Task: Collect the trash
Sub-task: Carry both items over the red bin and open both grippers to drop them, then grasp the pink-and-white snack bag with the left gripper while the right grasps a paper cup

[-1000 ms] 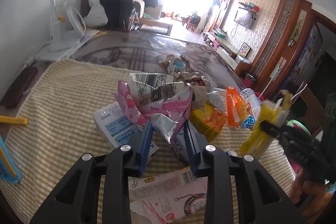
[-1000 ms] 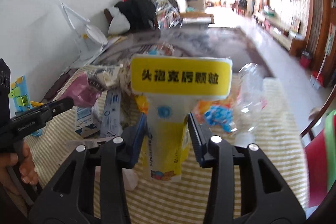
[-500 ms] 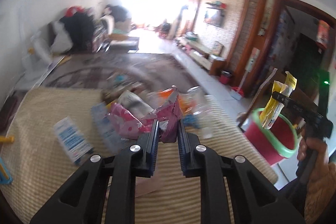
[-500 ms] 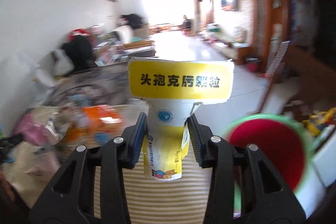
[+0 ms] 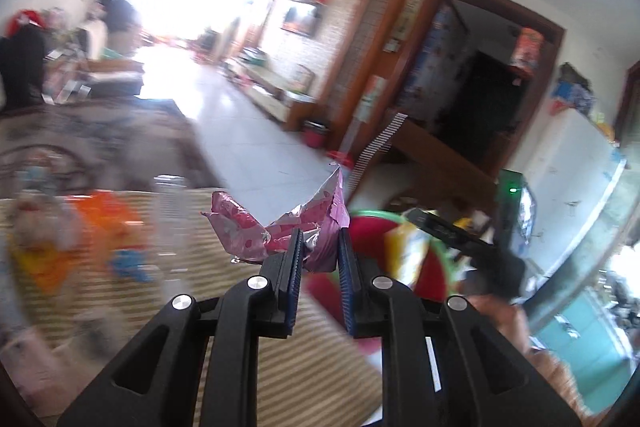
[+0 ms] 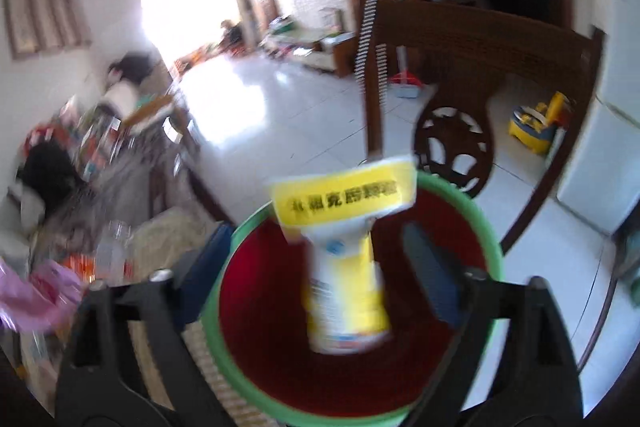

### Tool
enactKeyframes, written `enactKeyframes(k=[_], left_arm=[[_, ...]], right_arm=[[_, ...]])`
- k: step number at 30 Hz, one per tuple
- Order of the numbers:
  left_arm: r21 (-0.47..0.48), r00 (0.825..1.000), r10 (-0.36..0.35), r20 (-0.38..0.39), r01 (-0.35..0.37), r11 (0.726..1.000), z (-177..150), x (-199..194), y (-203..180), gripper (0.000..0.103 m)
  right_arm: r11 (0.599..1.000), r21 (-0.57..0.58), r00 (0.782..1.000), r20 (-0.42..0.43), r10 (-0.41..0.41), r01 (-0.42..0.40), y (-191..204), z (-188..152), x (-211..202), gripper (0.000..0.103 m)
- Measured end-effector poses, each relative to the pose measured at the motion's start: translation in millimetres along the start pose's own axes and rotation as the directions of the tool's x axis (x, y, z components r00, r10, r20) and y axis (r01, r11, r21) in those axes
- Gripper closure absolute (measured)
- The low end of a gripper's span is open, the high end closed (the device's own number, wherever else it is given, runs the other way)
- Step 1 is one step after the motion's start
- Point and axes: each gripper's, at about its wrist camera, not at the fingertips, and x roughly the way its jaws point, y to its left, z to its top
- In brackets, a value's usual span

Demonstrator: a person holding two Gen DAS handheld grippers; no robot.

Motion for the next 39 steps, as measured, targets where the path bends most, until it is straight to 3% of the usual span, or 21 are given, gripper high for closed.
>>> enactKeyframes(k=[3,6,11,12,17,22,24,28,30,32,35,38,39], left_arm=[[0.018,0.994,-0.097,-0.045,0.098,0.995,1.3,34.1,-22.5,0.088],[0.044,0.978,-0.19,-0.089,0.194,0.98,-1.8,66.6,-47.9,0.088],[0.057,0.951,-0.254,-0.175,0.267,0.962,-14.1,111.3,-74.8,0.088],[0.054,0.95,-0.248,-0.192,0.263,0.963,-17.3,116.8,-74.5,0.086],[-0.004,0.966,-0.185,-0.181,0.187,0.982,-22.0,122.5,-65.8,0.045],[-0.016,0.982,-0.118,-0.144,0.117,0.993,-24.6,77.4,-21.3,0.039],[-0.004,0.988,-0.073,-0.135,0.073,0.997,-27.9,51.5,-0.5,0.037],[0.081,0.987,0.054,-0.153,-0.043,0.996,-32.9,-1.7,43.1,0.029],[0.178,0.971,0.152,-0.185,-0.119,0.977,-37.4,-29.3,67.6,0.027],[0.261,0.949,0.232,-0.213,-0.173,0.95,-35.8,-48.4,85.7,0.024],[0.393,0.891,0.384,-0.24,-0.273,0.878,-38.1,-78.3,113.9,0.023],[0.442,0.816,0.496,-0.297,-0.343,0.829,-41.5,-103.2,147.7,0.023],[0.443,0.8,0.511,-0.315,-0.352,0.824,-41.8,-107.7,159.9,0.023]], right_arm=[[0.984,0.159,0.988,0.116,-0.099,0.08,-34.2,6.3,-16.8,0.009],[0.941,0.314,0.956,0.215,-0.198,0.124,-61.9,3.5,-39.8,0.007],[0.917,0.372,0.936,0.25,-0.247,0.143,-80.6,6.7,-50.1,0.007],[0.919,0.365,0.934,0.253,-0.251,0.148,-79.4,6.6,-50.4,0.007],[0.939,0.312,0.936,0.264,-0.234,0.147,-68.5,9.4,-47.4,0.006],[0.973,0.201,0.942,0.291,-0.168,0.112,-35.9,12.7,-50.1,0.005],[0.989,0.13,0.954,0.281,-0.103,0.068,-16.7,13.2,-47.0,0.005],[0.998,-0.02,0.985,0.155,0.069,-0.067,28.7,9.6,-28.1,0.005],[0.982,-0.086,0.983,0.06,0.171,-0.166,58.1,1.9,-17.7,0.005],[0.958,-0.111,0.964,-0.028,0.263,-0.264,82.4,-6.7,-11.2,0.005],[0.909,-0.113,0.909,-0.175,0.378,-0.4,123.2,-28.6,-0.8,0.005],[0.855,-0.066,0.818,-0.336,0.467,-0.515,163.2,-56.6,12.2,0.005],[0.829,-0.027,0.765,-0.403,0.502,-0.558,176.2,-70.3,17.9,0.005]])
